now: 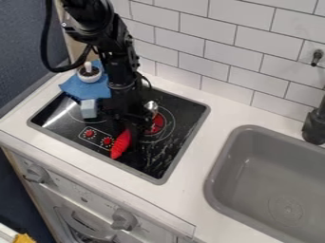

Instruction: Grab the red spoon and move the die to the left

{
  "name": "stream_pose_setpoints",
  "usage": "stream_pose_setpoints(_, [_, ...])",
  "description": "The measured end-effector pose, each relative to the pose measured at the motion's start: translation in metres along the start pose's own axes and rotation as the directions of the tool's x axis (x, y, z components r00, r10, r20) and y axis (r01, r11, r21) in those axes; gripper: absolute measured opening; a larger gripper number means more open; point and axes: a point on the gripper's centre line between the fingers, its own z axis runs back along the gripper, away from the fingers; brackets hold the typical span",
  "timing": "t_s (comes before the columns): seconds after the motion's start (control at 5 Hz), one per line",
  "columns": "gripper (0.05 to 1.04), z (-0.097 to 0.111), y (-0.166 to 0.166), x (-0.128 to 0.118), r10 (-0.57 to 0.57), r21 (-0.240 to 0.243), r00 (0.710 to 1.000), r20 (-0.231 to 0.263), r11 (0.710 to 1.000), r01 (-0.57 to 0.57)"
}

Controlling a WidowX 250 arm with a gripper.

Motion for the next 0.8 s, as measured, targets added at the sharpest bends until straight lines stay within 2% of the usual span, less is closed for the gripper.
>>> stream_pose_setpoints(0.2, [0.989,0.000,0.000,0.000,0.011,0.009,1.000,-0.008,1.000,-0.010])
stream_pose_setpoints(0.4, [1.001,0.001,-0.001,-0.005,0.006,0.013,1.000,-0.007,1.000,-0.006])
stream_pose_setpoints(0.6, [1.001,0.026,-0.002,-0.004,0.018,0.022,0.999,0.051,1.000,-0.019])
stream_pose_setpoints(0.8, [1.000,0.066,0.002,-0.005,0.038,0.022,0.988,0.152,0.999,-0.042])
